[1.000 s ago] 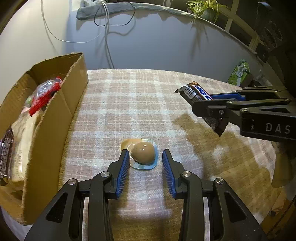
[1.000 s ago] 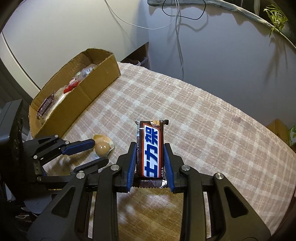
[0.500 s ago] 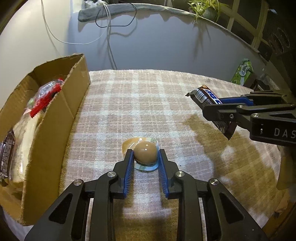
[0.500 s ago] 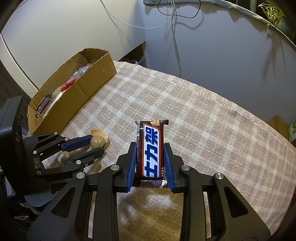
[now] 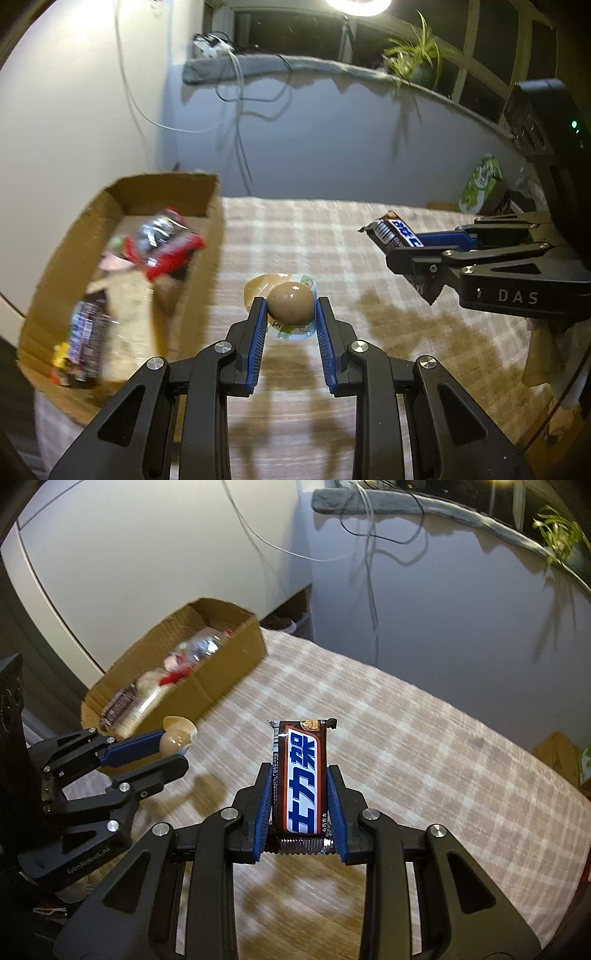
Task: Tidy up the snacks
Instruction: 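Carry the egg snack with left gripper while right carries the chocolate bar to the box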
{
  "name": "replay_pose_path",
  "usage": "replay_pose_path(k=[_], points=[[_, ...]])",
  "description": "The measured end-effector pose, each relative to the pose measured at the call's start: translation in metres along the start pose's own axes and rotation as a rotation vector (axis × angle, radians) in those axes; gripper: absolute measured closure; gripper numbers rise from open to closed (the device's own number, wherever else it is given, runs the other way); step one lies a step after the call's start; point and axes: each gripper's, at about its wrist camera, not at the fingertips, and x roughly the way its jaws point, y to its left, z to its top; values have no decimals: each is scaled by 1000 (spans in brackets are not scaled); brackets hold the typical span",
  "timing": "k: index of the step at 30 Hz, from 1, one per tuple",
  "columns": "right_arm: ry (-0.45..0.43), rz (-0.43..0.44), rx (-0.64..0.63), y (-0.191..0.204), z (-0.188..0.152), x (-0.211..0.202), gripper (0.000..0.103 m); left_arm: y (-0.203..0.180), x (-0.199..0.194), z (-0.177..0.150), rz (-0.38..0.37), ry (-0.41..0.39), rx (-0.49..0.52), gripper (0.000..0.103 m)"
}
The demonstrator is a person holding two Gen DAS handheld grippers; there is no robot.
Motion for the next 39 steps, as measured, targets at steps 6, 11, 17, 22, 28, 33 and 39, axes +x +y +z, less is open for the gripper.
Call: replay_pose_path(k=[6,11,17,22,28,33,39], points=[[-12,29,-44,32,26,7,74,30,-16,5,33,-37,-28,78],[-6,57,-82,58,48,20,74,58,-26,8,68,-59,-56,78],[-1,91,-124,88,77,40,74,92,-32,9,111,-73,-95,78],[13,109,-139,102,97,60,74,118,-32,8,144,-76,-136,78],[37,133,-142,112,114,82,74,138,-25,12,168,-71,-165,78],[57,141,-147,116,121,98,74,142,-16,12,169,-54,-166,78],[69,140,-148,117,122,105,74,145,-8,15,168,-42,-169,78]])
